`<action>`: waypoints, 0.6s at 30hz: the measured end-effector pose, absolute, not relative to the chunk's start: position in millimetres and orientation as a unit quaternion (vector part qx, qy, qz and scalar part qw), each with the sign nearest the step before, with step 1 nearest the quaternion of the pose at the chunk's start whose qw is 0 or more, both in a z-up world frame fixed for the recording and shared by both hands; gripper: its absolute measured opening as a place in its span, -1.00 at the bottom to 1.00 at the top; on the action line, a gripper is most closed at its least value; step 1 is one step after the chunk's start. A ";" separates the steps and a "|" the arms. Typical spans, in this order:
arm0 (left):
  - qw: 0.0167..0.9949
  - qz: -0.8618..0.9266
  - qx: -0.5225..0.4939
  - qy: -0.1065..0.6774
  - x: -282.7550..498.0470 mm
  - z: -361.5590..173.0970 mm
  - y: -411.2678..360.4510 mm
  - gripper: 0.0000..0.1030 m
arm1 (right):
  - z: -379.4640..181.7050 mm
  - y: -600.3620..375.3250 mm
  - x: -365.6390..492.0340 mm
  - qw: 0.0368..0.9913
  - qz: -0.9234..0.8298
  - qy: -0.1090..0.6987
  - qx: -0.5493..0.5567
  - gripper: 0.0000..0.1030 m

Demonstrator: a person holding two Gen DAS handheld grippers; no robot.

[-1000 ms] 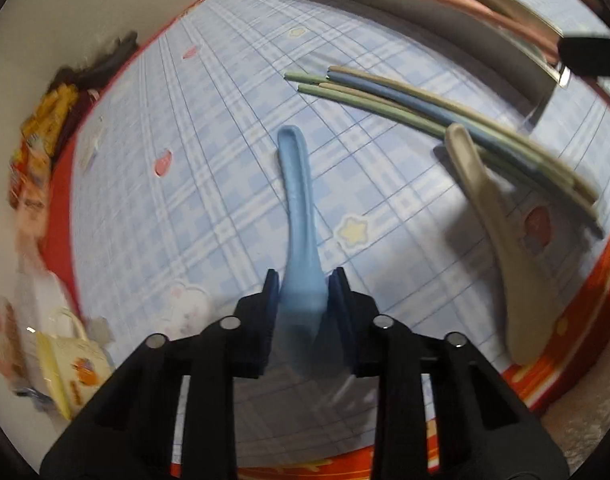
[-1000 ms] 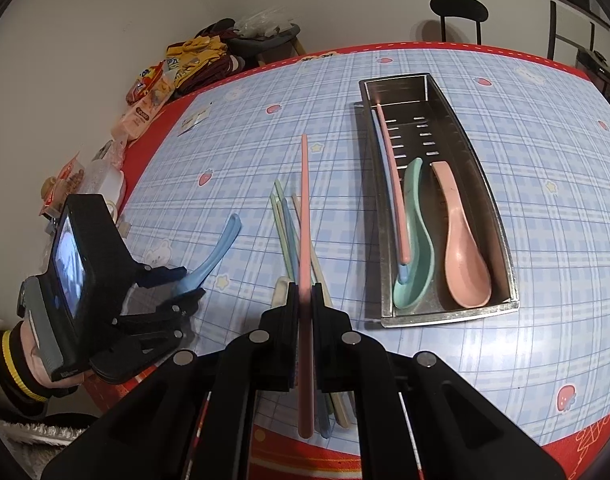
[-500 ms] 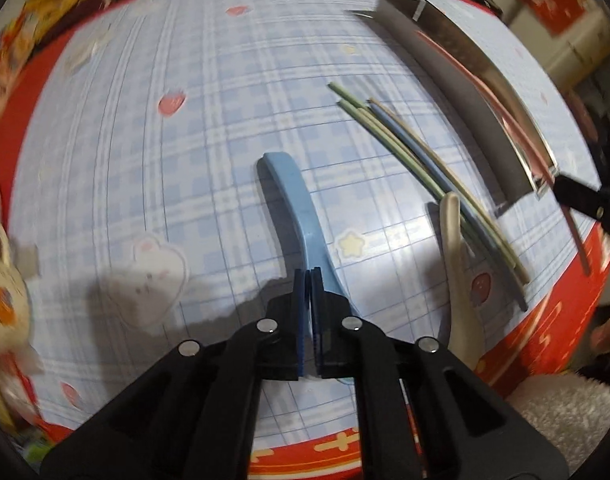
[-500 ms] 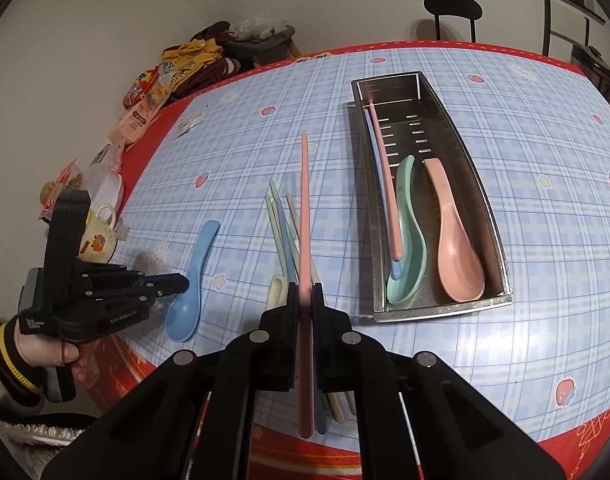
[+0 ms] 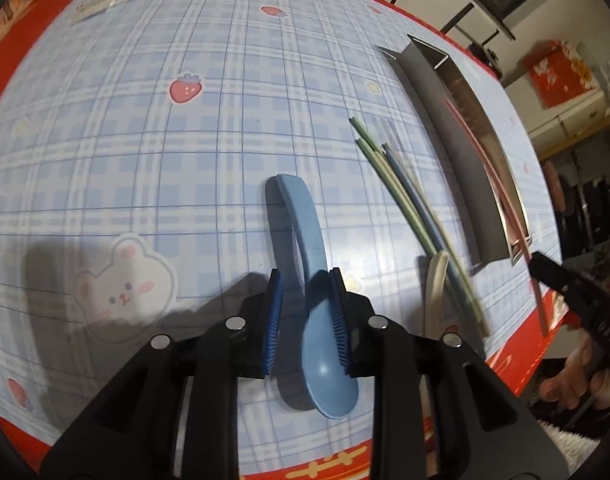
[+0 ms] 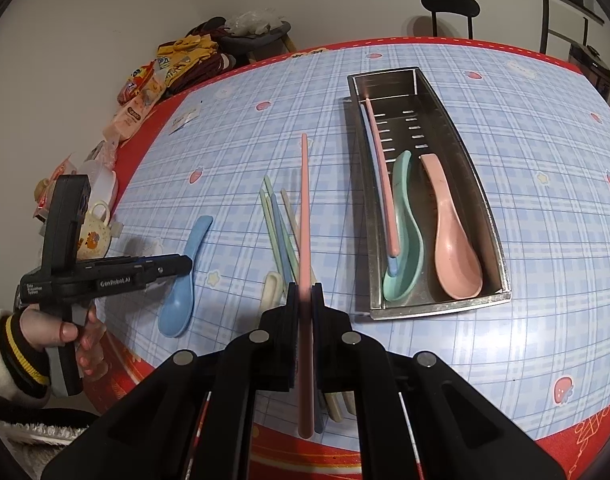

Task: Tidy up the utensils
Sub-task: 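Lift the blue spoon with the left tool while the right tool holds the pink chopstick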

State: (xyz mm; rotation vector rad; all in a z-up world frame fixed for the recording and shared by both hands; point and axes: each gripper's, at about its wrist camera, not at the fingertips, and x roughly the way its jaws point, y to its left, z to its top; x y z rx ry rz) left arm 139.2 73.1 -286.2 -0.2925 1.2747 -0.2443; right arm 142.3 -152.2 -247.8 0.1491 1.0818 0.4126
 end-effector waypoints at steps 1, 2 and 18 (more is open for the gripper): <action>0.785 -0.116 -0.140 0.592 140.9 -288.2 73.8 -0.46 | -248.0 -152.7 142.2 0.834 0.194 0.511 0.071 -0.87; 0.783 -0.121 -0.146 0.592 141.9 -290.2 73.2 -0.46 | -248.5 -153.5 142.3 0.834 0.192 0.512 0.071 -0.87; 0.782 -0.124 -0.143 0.594 145.4 -293.8 74.5 -0.66 | -251.9 -155.0 142.1 0.833 0.184 0.516 0.076 -0.87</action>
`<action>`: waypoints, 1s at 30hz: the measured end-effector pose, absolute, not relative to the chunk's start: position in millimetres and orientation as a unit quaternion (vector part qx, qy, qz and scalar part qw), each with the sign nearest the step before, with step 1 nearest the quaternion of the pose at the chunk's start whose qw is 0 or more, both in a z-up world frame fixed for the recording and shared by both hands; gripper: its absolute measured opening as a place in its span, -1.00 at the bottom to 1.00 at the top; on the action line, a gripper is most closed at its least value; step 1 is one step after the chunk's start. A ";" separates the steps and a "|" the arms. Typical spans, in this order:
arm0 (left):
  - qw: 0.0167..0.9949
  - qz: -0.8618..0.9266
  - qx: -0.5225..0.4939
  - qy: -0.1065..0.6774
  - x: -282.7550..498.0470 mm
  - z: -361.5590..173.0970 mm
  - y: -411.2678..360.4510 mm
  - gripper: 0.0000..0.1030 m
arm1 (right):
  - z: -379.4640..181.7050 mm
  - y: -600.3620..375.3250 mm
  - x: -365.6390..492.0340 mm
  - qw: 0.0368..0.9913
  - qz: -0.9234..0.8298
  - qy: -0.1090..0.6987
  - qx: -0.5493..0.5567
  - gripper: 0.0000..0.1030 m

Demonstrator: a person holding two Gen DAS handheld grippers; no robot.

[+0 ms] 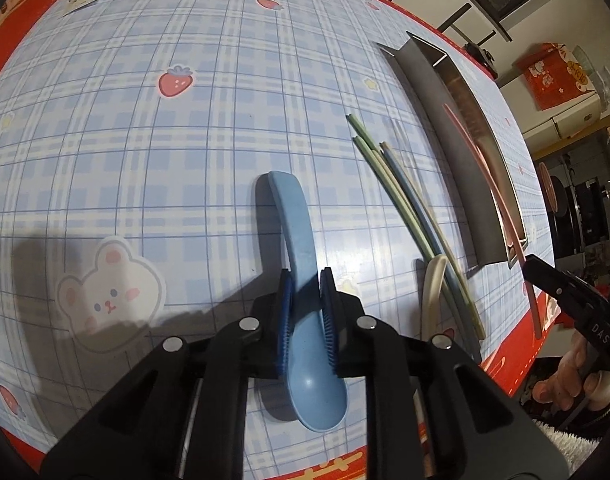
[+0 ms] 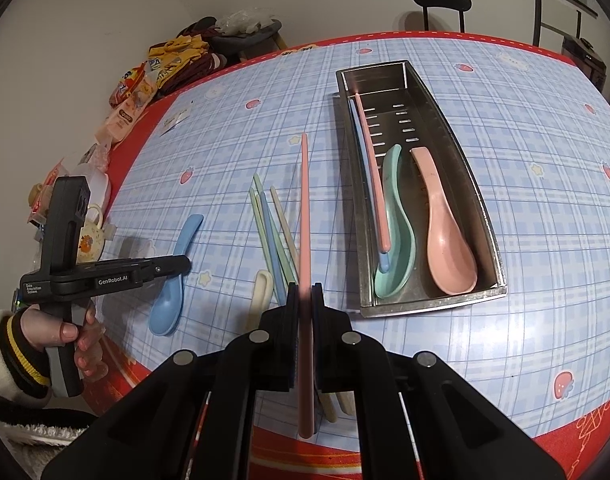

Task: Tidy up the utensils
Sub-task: 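Lift the blue spoon with the left tool while the right tool holds the pink chopstick, then carry the blue spoon and pink chopstick with both tools into the steel basket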

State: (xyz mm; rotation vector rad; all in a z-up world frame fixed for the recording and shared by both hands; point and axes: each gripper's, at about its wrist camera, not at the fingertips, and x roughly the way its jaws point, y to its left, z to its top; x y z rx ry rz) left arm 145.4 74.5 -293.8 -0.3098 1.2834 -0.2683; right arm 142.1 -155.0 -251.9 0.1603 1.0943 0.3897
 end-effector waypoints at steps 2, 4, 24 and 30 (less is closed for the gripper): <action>0.783 -0.124 -0.145 0.593 145.3 -291.7 73.9 -0.66 | -252.2 -155.0 142.9 0.833 0.185 0.516 0.076 -0.87; 0.784 -0.123 -0.145 0.591 145.3 -289.1 73.3 -0.66 | -252.2 -155.9 143.8 0.832 0.186 0.516 0.078 -0.87; 0.791 -0.187 -0.182 0.554 159.9 -228.4 18.6 -0.66 | -238.4 -201.6 150.0 0.849 0.177 0.475 0.147 -0.87; 0.781 -0.211 -0.186 0.558 176.9 -226.0 -23.1 -0.66 | -235.5 -232.4 156.3 0.854 0.152 0.467 0.173 -0.87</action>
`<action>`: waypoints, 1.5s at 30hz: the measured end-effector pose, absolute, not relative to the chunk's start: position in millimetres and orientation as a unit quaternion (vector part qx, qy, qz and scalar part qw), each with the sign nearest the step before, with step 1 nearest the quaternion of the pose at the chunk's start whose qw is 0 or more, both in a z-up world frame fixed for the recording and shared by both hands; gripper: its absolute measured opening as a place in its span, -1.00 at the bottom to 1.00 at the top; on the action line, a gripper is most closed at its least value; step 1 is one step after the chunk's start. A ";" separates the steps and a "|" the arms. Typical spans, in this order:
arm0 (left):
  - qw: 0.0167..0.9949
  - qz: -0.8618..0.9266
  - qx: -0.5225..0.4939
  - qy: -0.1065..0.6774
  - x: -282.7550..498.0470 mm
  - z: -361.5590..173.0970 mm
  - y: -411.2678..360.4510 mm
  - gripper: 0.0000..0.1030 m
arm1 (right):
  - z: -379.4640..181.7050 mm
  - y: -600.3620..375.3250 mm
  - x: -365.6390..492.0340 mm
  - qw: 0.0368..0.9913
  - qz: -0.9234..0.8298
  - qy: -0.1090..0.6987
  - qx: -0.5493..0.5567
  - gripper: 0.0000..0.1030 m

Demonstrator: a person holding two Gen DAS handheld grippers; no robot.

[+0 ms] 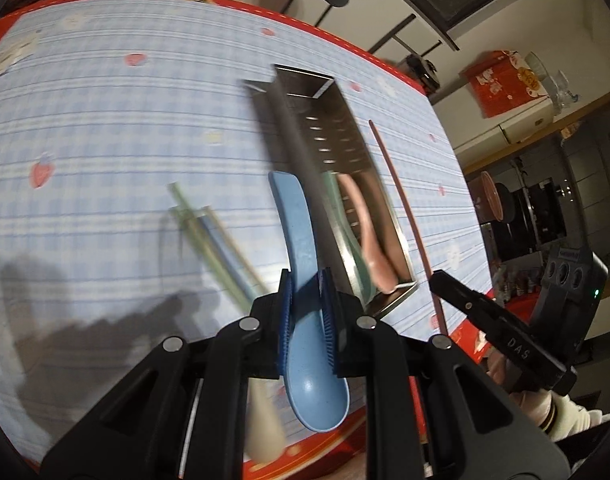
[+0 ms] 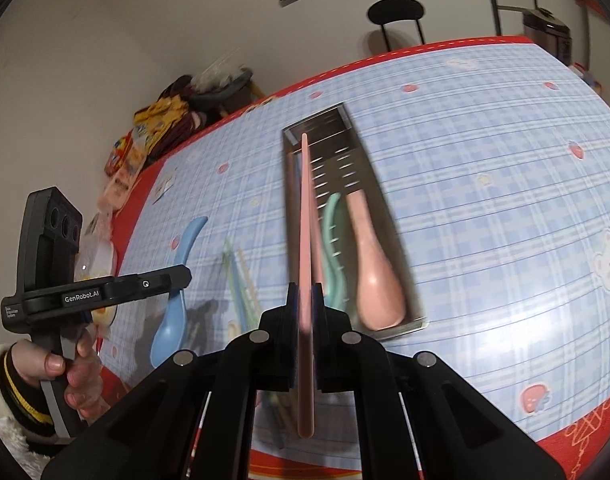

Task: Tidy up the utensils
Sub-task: 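Carry the blue spoon and pink chopstick with both tools into the steel basket, then open both tools to release the spoon and chopstick into the basket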

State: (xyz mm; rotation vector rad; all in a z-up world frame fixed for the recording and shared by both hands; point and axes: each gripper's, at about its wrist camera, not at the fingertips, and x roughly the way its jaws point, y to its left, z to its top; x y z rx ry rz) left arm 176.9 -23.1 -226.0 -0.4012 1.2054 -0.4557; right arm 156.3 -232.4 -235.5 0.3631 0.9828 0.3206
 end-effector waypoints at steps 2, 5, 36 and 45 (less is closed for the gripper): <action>0.778 -0.218 -0.185 0.559 184.6 -226.0 -39.6 -0.66 | -234.6 -241.6 157.3 0.856 0.145 0.465 0.175 -0.87; 0.775 -0.226 -0.185 0.561 196.6 -227.3 -61.4 -0.66 | -232.1 -252.1 159.7 0.858 0.138 0.462 0.177 -0.87; 0.802 -0.133 -0.210 0.543 247.4 -233.2 -92.2 -0.10 | -251.3 -259.6 217.5 0.838 0.157 0.501 0.150 -0.87; 0.822 -0.073 -0.211 0.523 221.2 -222.6 -22.3 0.08 | -269.8 -223.5 245.6 0.826 0.157 0.525 0.128 -0.87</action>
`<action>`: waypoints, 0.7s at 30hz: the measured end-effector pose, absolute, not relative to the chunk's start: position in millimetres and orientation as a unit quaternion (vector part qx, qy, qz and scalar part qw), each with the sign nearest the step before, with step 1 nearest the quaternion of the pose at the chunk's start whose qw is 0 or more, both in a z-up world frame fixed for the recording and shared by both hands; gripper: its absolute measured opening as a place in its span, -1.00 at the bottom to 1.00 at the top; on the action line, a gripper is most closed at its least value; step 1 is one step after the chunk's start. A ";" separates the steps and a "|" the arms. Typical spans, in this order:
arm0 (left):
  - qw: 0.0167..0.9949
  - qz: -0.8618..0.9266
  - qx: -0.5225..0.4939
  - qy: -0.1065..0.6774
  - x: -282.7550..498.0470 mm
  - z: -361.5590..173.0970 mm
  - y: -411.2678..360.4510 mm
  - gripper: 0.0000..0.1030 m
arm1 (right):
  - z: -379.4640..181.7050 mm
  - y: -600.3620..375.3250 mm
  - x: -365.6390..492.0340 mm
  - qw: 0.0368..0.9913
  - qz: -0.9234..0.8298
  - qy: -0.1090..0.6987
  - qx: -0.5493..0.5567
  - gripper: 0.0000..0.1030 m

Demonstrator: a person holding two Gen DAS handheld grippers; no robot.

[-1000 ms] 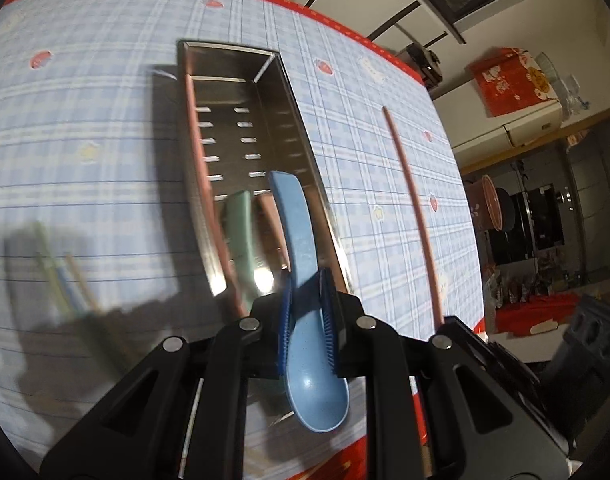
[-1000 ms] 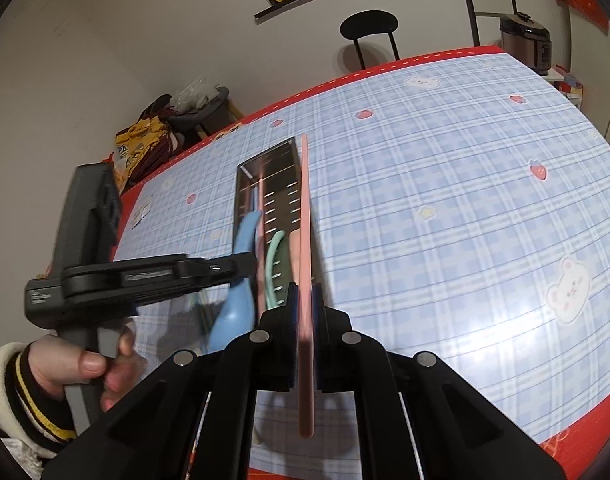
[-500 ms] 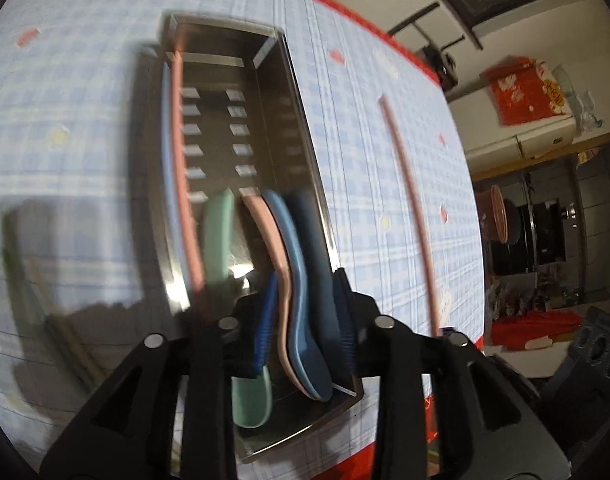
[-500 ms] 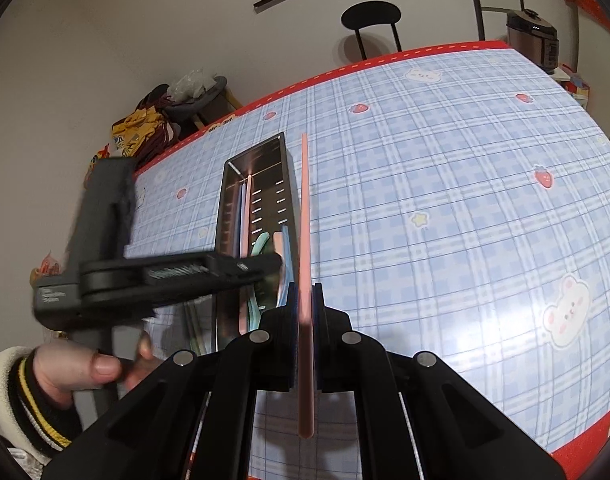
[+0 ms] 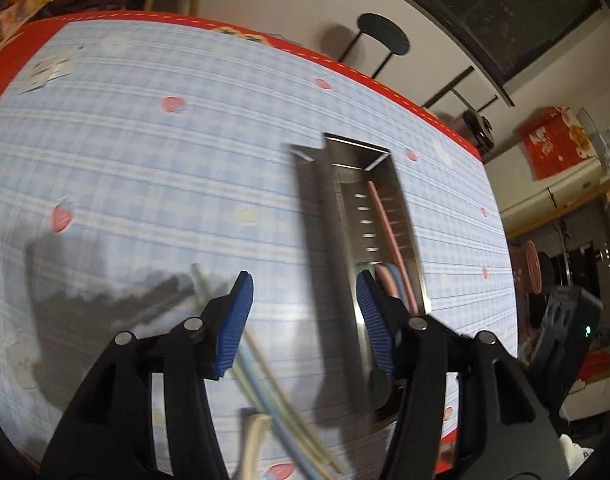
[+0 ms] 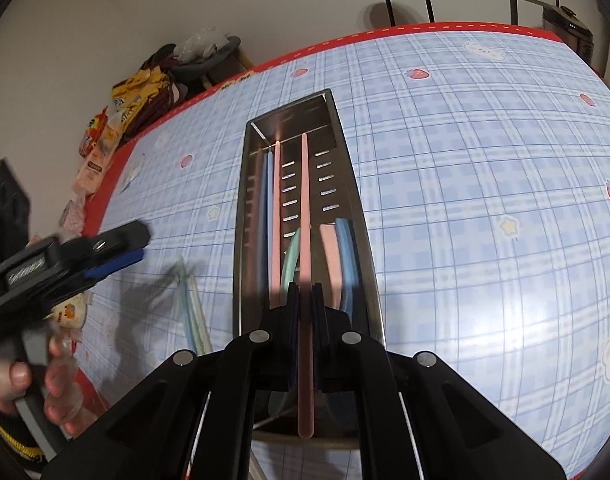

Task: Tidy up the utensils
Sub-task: 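Open both tools to release the spoon and chopstick into the basket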

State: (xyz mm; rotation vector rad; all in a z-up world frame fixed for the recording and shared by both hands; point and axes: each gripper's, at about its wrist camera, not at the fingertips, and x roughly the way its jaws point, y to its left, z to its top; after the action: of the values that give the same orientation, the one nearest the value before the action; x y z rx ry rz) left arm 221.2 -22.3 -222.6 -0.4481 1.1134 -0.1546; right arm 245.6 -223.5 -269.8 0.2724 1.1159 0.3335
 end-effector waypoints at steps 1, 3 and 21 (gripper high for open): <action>0.822 -0.069 -0.212 0.524 218.6 -222.8 -17.6 0.08 | -271.9 -221.6 247.8 0.826 0.154 0.527 0.127 -0.87; 0.822 -0.063 -0.212 0.525 211.3 -224.5 -5.7 0.08 | -273.6 -219.3 250.8 0.825 0.150 0.530 0.125 -0.87; 0.855 -0.044 -0.121 0.503 164.6 -202.8 23.0 0.73 | -228.1 -206.4 203.4 0.875 0.103 0.471 0.050 0.89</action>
State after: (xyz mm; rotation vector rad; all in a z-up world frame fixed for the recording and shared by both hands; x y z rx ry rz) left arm 164.6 23.0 -202.8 -0.2548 1.0576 -0.0934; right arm 203.4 -206.4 -228.1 0.1051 0.9826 0.2161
